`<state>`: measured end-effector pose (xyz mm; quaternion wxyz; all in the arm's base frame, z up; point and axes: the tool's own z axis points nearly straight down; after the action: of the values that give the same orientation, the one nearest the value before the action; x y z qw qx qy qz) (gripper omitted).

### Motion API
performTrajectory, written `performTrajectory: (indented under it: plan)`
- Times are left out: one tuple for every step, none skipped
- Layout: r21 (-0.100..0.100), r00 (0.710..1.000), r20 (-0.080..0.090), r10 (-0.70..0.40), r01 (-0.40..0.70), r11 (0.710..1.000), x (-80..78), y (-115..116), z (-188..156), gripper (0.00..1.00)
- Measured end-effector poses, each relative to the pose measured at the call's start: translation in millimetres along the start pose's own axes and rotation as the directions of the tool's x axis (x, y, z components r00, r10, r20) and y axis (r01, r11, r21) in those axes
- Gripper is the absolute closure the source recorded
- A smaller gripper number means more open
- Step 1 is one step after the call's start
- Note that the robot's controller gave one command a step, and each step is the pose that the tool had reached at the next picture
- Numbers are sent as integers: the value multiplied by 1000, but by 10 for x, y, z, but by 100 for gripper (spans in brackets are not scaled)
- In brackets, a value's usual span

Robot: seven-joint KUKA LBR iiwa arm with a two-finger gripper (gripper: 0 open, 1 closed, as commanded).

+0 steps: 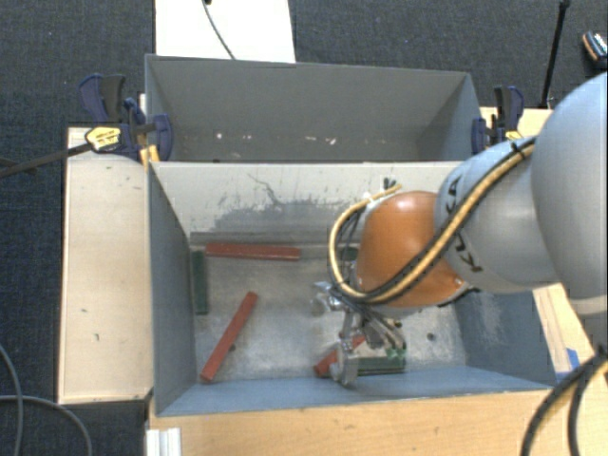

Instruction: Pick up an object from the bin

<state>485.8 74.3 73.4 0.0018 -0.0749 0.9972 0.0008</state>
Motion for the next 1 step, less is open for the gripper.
performTrajectory:
  plan:
    - [-1, 1000, 1, 3, -3, 1000, -1, 3, -5, 100]
